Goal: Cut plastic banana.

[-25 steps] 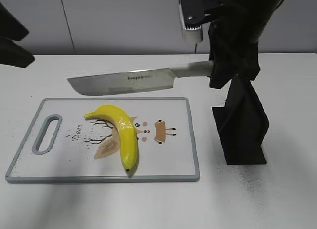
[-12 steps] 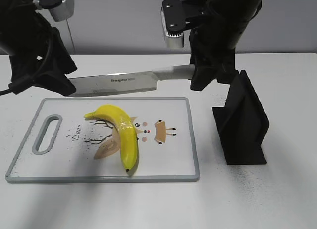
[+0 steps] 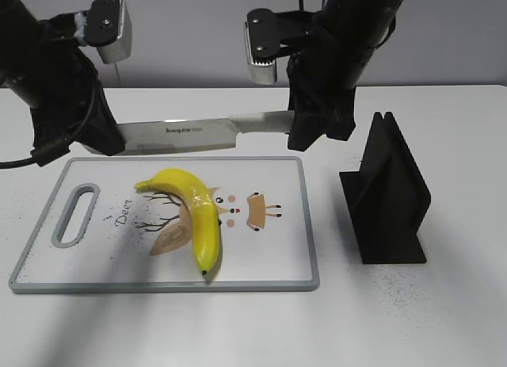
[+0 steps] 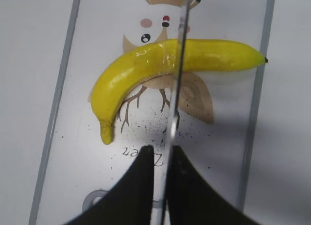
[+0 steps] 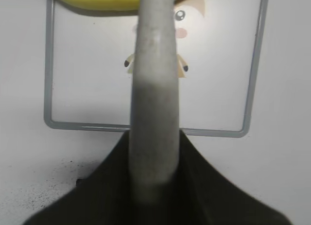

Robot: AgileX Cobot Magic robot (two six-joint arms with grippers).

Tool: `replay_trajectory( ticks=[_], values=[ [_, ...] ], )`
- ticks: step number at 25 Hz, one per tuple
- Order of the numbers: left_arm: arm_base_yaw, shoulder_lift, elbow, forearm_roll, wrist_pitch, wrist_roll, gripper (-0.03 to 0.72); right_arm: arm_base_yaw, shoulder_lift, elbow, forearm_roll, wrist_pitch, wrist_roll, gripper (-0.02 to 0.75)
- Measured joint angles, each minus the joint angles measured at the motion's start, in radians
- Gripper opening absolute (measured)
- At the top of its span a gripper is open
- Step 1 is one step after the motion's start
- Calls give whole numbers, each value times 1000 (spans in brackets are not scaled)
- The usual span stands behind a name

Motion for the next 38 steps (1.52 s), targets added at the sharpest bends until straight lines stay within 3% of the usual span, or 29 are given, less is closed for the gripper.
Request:
replay_trajectory(
  ticks=[4,15,24,38],
  values=[
    [0,6,0,7,-30,-1,-3,0,0,-10,1,-16,-2,160],
    [0,143,0,25,-64,-51,-3,0,123,-12,3,-43,-2,160],
    [-20,267,100,12,-259,-75,4,-2,299,-26,-18,-96,-19,164],
    [-34,169,113,57,-224,-88,-1,3,201,-20,-32,-57,-15,162]
  ],
)
